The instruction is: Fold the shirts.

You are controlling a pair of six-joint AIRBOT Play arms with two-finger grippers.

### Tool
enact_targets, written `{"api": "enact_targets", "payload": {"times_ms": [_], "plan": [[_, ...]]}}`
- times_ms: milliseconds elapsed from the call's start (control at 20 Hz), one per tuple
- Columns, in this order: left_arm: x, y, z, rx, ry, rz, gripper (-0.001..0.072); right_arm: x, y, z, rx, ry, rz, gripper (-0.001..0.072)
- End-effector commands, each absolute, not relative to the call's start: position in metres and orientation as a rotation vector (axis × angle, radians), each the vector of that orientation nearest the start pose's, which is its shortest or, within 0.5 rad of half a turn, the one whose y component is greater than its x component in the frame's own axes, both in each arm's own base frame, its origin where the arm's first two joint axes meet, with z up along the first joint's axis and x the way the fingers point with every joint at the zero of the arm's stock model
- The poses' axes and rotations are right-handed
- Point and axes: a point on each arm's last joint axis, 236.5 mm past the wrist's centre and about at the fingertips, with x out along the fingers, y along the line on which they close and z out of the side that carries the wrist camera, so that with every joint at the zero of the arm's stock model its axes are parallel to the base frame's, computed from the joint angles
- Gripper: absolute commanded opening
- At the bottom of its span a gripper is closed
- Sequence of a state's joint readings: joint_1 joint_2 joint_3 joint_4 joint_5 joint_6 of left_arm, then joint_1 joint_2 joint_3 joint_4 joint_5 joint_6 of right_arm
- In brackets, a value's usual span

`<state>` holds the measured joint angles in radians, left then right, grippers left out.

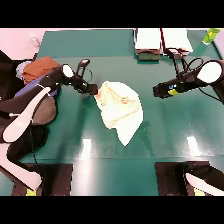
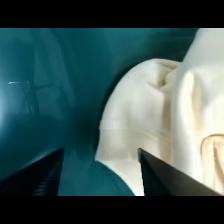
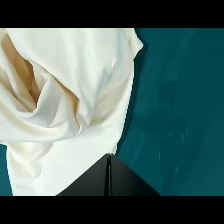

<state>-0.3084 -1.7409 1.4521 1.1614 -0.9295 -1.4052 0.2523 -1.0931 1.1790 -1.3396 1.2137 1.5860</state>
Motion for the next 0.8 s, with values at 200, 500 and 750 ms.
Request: {"api": "enact_targets", "payload": {"times_ms": [200, 500, 750], "plan": [[0.453, -0.259, -0.076, -0.031, 1.205, -0.548, 0.0292, 0.342, 0.142, 0.083, 0.084, 1.15, 0.357, 0.0018], [0.468, -0.253, -0.046, 0.077, 1.162, -0.567, 0.0026, 0.304, 0.136, 0.038, 0.167, 1.344, 0.275, 0.0463], [0.471, -0.255, -0.033, 0.079, 1.15, -0.578, 0.0026, 0.241, 0.172, -0.052, 0.253, 1.577, 0.239, 0.0583]]}}
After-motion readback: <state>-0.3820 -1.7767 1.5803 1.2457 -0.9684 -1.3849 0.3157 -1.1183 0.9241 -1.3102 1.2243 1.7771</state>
